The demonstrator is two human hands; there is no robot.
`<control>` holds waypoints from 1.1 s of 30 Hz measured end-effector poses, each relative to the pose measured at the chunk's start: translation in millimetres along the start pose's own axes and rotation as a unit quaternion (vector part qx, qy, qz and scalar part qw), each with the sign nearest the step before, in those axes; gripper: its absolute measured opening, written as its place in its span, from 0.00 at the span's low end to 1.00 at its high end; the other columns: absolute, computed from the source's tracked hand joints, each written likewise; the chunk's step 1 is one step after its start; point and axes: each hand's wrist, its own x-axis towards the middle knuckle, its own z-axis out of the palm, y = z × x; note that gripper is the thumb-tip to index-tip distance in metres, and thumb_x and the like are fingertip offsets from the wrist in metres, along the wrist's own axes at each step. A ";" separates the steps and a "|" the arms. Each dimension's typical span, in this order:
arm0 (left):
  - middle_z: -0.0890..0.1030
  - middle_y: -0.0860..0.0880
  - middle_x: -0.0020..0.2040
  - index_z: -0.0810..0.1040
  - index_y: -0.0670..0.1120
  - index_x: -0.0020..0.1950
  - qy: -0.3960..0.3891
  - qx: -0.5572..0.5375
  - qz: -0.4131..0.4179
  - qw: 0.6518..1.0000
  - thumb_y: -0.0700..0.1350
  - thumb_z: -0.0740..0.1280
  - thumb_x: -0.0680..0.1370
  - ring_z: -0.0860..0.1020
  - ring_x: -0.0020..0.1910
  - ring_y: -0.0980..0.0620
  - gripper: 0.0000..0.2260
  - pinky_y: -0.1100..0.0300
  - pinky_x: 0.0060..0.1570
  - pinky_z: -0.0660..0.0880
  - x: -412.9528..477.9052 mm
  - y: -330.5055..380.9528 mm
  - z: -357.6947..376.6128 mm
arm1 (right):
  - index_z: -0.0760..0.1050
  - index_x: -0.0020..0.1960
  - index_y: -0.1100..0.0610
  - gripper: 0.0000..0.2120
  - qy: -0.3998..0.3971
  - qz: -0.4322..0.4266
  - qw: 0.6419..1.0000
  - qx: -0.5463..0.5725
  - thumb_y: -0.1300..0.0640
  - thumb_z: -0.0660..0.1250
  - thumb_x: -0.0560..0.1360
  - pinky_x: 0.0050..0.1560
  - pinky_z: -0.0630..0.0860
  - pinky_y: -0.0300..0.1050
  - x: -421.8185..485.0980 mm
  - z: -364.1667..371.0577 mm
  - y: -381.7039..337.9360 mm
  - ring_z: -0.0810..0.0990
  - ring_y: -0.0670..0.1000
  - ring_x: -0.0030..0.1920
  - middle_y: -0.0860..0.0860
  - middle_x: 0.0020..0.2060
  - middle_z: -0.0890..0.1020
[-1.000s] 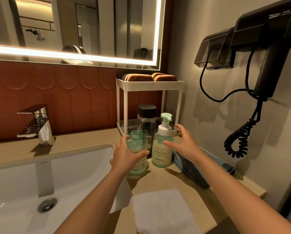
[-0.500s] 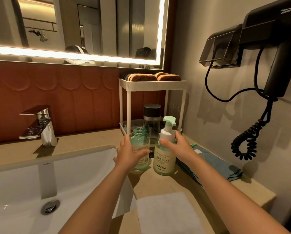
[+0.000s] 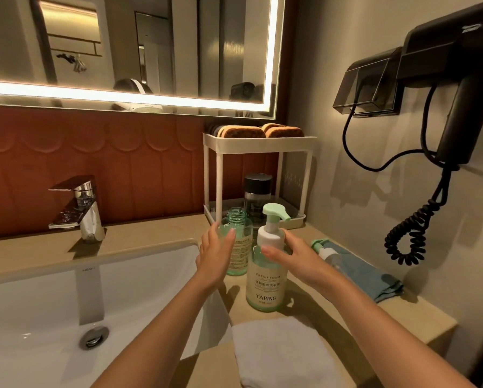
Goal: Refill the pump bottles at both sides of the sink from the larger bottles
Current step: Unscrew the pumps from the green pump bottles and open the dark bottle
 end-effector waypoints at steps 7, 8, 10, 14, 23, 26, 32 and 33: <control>0.58 0.55 0.74 0.54 0.56 0.74 -0.119 -0.003 0.089 0.989 0.71 0.66 0.65 0.60 0.72 0.53 0.44 0.44 0.68 0.65 -45.1 6.6 -1.0 | 0.62 0.71 0.47 0.36 -0.012 -0.014 0.999 -0.045 0.36 0.66 0.67 0.53 0.71 0.41 -5.7 -15.2 -9.4 0.70 0.46 0.62 0.44 0.64 0.70; 0.60 0.54 0.74 0.55 0.56 0.74 -0.116 0.004 0.095 0.989 0.65 0.69 0.67 0.61 0.71 0.52 0.41 0.44 0.68 0.66 -45.0 9.7 3.6 | 0.63 0.70 0.48 0.36 0.027 -0.025 0.996 -0.087 0.34 0.65 0.67 0.52 0.72 0.43 -5.7 -16.1 -8.9 0.72 0.46 0.58 0.45 0.62 0.71; 0.66 0.53 0.71 0.58 0.54 0.72 -0.104 -0.006 0.093 0.990 0.55 0.74 0.69 0.66 0.69 0.52 0.37 0.47 0.66 0.68 -42.9 18.5 13.6 | 0.65 0.68 0.50 0.33 0.076 -0.044 0.979 -0.183 0.35 0.65 0.68 0.45 0.73 0.42 -7.2 -14.0 -14.3 0.72 0.43 0.49 0.45 0.55 0.72; 0.72 0.61 0.55 0.63 0.56 0.62 -0.082 -0.062 0.074 0.992 0.45 0.76 0.68 0.71 0.55 0.60 0.30 0.67 0.49 0.70 -41.1 29.5 31.5 | 0.67 0.64 0.51 0.30 0.107 -0.019 0.956 -0.272 0.34 0.65 0.69 0.47 0.76 0.48 -4.4 -6.8 -29.1 0.75 0.48 0.51 0.46 0.54 0.75; 0.71 0.63 0.49 0.65 0.58 0.57 -0.048 -0.076 0.062 0.994 0.46 0.77 0.66 0.70 0.53 0.59 0.28 0.59 0.52 0.68 -36.5 21.4 36.8 | 0.71 0.45 0.51 0.23 0.126 -0.007 0.917 -0.377 0.32 0.65 0.66 0.39 0.72 0.45 13.9 0.9 -37.5 0.77 0.52 0.45 0.49 0.40 0.77; 0.73 0.63 0.49 0.67 0.58 0.55 -0.054 -0.081 0.068 0.993 0.44 0.77 0.66 0.71 0.52 0.59 0.26 0.57 0.51 0.68 -32.9 17.8 35.2 | 0.71 0.39 0.53 0.23 0.099 -0.035 0.918 -0.382 0.32 0.65 0.66 0.33 0.66 0.43 19.3 -6.2 -35.7 0.75 0.50 0.38 0.48 0.33 0.75; 0.75 0.60 0.51 0.68 0.61 0.52 -0.070 -0.088 0.074 0.991 0.43 0.77 0.66 0.73 0.53 0.57 0.24 0.57 0.52 0.69 -27.9 13.8 32.7 | 0.76 0.41 0.59 0.23 0.050 -0.071 0.941 -0.328 0.38 0.71 0.66 0.34 0.67 0.45 21.9 -15.4 -36.5 0.73 0.48 0.34 0.51 0.33 0.75; 0.75 0.58 0.52 0.68 0.60 0.54 -0.071 -0.086 0.074 0.991 0.44 0.77 0.66 0.73 0.54 0.56 0.25 0.56 0.53 0.70 -27.0 13.0 32.8 | 0.76 0.41 0.60 0.22 0.043 -0.073 0.944 -0.319 0.39 0.72 0.66 0.33 0.67 0.45 21.6 -15.9 -36.9 0.72 0.48 0.32 0.50 0.32 0.75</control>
